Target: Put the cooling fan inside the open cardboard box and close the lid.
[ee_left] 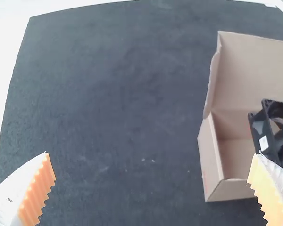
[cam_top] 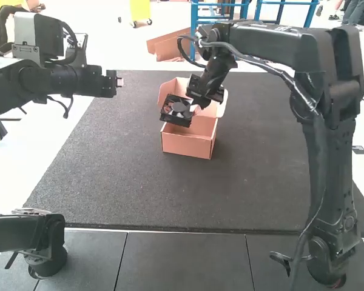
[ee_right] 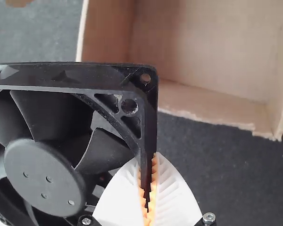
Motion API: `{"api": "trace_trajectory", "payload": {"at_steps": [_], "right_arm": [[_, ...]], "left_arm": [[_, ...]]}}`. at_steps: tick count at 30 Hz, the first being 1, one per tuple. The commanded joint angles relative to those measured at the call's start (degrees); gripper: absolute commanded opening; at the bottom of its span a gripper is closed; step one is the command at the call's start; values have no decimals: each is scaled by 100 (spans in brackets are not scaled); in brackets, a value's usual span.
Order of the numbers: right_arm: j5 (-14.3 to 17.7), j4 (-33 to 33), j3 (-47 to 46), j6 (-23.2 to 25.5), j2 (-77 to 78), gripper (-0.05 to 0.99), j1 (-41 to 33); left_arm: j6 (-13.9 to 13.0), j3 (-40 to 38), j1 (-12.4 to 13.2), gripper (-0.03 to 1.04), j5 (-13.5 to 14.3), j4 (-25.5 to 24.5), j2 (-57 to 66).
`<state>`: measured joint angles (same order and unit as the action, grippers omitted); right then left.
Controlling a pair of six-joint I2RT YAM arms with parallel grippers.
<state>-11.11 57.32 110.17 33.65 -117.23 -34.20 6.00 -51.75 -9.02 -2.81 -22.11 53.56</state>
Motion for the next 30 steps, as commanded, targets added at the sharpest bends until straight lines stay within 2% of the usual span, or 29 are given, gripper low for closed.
{"api": "trace_trajectory", "payload": {"at_steps": [1, 7, 26, 28, 30], "right_arm": [[303, -19, 435, 19, -98, 0, 264], [698, -160, 435, -131, -388, 0, 370], [628, -177, 426, -315, -1127, 0, 343], [479, -230, 435, -421, -1171, 14, 370], [127, -335, 444, -429, -1171, 29, 387]], "left_arm": [[-64, -266, 5, 97, 17, -22, -109], [-81, -327, -4, 97, 26, -57, -109], [-99, -292, -4, 97, 26, 137, -100], [-99, -283, -4, 97, 26, 225, -83], [-90, -283, -4, 97, 44, 304, -39]]}}
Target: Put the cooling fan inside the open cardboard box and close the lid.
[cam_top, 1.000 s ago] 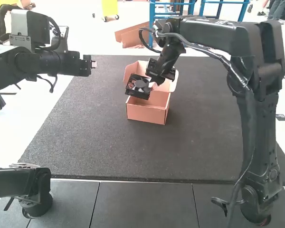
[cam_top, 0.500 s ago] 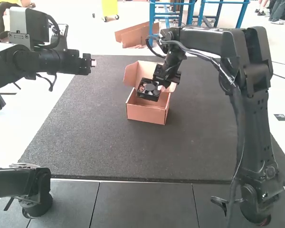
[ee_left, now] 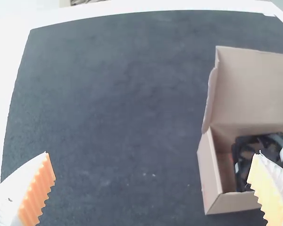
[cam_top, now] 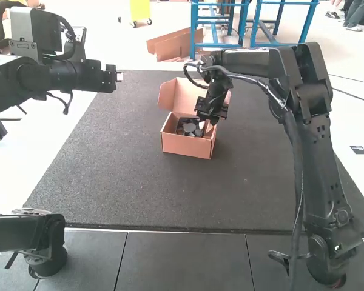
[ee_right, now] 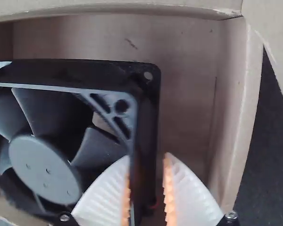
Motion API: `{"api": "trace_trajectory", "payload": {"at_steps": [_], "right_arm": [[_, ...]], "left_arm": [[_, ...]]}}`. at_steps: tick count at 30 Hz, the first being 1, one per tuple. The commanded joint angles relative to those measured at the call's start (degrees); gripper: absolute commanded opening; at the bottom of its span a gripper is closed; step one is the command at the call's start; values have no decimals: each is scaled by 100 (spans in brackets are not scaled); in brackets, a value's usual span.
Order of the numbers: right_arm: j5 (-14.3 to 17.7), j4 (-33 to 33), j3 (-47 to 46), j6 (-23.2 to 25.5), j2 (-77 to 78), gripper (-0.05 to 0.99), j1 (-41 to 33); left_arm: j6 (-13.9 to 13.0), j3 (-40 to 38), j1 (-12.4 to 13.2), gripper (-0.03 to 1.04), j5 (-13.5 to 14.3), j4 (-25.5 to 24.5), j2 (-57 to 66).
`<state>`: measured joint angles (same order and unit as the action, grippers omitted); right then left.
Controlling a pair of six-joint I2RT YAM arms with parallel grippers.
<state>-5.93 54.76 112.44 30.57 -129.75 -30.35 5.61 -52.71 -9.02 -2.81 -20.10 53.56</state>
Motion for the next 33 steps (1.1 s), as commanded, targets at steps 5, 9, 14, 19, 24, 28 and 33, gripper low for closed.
{"api": "trace_trajectory", "payload": {"at_steps": [5, 9, 14, 19, 24, 28, 33], "right_arm": [[-1033, 61, 217, -148, 135, 92, 82], [-1577, 228, 217, -473, 486, 92, 222], [-1780, 245, 85, -1404, 943, 92, 591], [-2158, 96, -47, -1870, 1479, 92, 1136], [-2289, -185, -680, -2099, 1884, 92, 1637], [-1683, -1240, -1585, -2749, 2490, 92, 1716], [-1024, -2699, -2736, -3083, 2894, 92, 1549]], "left_arm": [[-24, -187, -4, 97, 149, 340, 234], [19, -187, -4, 97, 167, 568, 568], [81, -187, -4, 97, 228, 1017, 1051], [107, -249, -30, 97, 334, 1491, 1535], [116, -319, -179, 97, 430, 2054, 1965], [116, -363, -364, 97, 580, 2379, 2299], [116, -372, -513, 97, 879, 2889, 2677]]}}
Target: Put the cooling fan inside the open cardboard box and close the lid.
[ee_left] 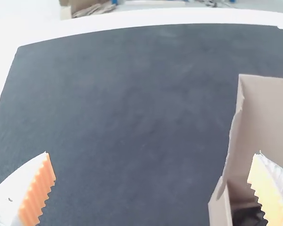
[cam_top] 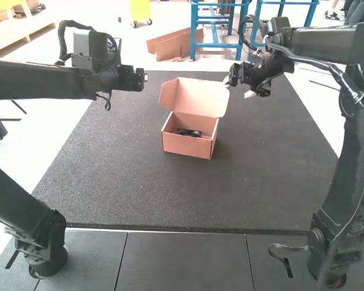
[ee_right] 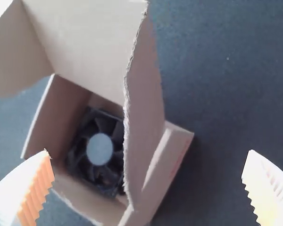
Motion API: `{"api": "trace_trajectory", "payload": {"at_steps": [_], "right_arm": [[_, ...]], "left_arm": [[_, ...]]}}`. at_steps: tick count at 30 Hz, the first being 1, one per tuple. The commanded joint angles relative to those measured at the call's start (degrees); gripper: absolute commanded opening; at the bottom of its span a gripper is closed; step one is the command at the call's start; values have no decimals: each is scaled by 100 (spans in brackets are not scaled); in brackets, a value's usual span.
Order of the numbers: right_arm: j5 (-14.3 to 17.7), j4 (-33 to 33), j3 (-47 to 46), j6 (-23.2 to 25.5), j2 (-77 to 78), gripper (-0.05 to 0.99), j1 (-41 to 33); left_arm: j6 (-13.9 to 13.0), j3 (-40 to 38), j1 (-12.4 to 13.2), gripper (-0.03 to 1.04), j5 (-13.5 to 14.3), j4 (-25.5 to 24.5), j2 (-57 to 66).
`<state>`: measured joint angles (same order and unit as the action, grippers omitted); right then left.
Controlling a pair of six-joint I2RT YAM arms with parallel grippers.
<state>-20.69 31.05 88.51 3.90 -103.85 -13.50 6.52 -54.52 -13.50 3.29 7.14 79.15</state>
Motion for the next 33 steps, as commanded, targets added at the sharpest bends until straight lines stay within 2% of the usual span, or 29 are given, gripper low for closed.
{"api": "trace_trajectory", "payload": {"at_steps": [1, 4, 11, 13, 22, 29, 32, 33], "right_arm": [[504, -591, -493, -434, 339, 92, -171], [487, -1127, -677, -584, 357, 91, -311], [469, -1716, -677, -206, 331, 91, -478], [460, -1804, -677, -100, 339, 91, -487], [425, -1619, -651, 14, 331, 91, -487], [346, -1285, -554, 32, 331, 91, -487], [267, -1268, -501, 84, 339, 91, -461], [214, -1233, -466, 84, 339, 91, -452]], "left_arm": [[24, -182, -83, 97, 313, 262, 214], [24, -190, -136, 97, 488, 605, 522], [-2, -384, -232, 97, 805, 1167, 1190], [-55, -445, -224, 97, 858, 1299, 1366], [-292, -691, -171, 97, 1411, 1826, 1928], [-406, -797, -136, 97, 1420, 2002, 2210], [-450, -832, -136, 97, 1236, 2099, 2333], [-441, -867, -136, 97, 1069, 2116, 2368]]}}
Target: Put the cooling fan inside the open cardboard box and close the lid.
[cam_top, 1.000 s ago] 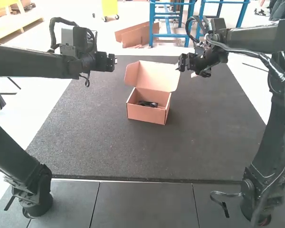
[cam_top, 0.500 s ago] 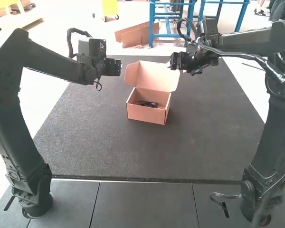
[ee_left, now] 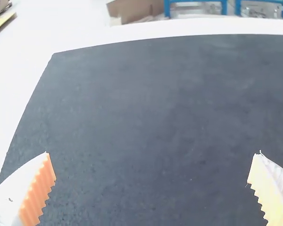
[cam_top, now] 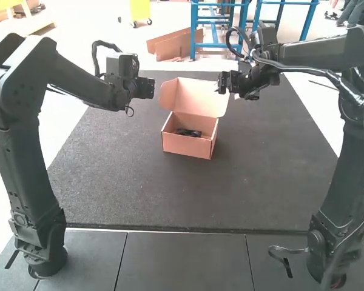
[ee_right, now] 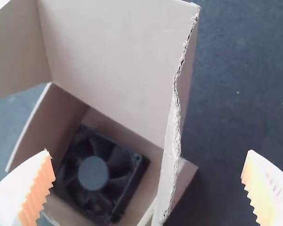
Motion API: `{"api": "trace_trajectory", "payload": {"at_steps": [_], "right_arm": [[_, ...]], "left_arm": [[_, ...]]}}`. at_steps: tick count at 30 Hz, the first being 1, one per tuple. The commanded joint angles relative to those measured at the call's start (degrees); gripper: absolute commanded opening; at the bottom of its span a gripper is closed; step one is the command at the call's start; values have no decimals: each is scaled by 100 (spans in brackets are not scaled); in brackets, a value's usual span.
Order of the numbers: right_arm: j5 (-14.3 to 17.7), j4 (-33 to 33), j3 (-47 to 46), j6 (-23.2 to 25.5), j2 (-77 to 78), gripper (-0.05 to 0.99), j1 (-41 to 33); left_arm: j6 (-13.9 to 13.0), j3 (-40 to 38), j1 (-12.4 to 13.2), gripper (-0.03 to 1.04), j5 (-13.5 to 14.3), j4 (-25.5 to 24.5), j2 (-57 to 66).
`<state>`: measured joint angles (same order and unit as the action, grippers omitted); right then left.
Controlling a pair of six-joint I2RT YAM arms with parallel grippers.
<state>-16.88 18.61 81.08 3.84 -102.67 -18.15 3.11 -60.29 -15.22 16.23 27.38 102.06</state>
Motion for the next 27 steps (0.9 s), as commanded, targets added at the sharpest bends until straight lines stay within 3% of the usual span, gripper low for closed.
{"api": "trace_trajectory", "payload": {"at_steps": [1, 5, 8, 14, 17, 21, 24, 27], "right_arm": [[-201, 29, 303, 91, 221, 91, 22], [-280, 81, 330, 91, 221, 90, 40], [-280, 81, 330, 117, 221, 87, 22], [-315, 81, 312, 117, 230, 75, -13], [-324, 81, 312, 73, 230, 70, -13], [-315, 37, 312, 47, 230, 55, -22], [-236, 20, 286, -129, 239, 52, -22], [-69, -15, 233, -252, 248, 38, -48]], "left_arm": [[-101, -316, 37, 97, -340, 92, 121], [-101, -440, 37, 97, -753, 110, 235], [-39, -483, 37, 97, -1219, 101, 253], [14, -492, 37, 97, -1658, 49, 253], [23, -492, 37, 97, -1755, 31, 244], [23, -492, 37, 97, -1772, 40, 235], [23, -483, 46, 97, -1764, -4, 218], [23, -466, 37, 97, -1772, -39, 183]]}}
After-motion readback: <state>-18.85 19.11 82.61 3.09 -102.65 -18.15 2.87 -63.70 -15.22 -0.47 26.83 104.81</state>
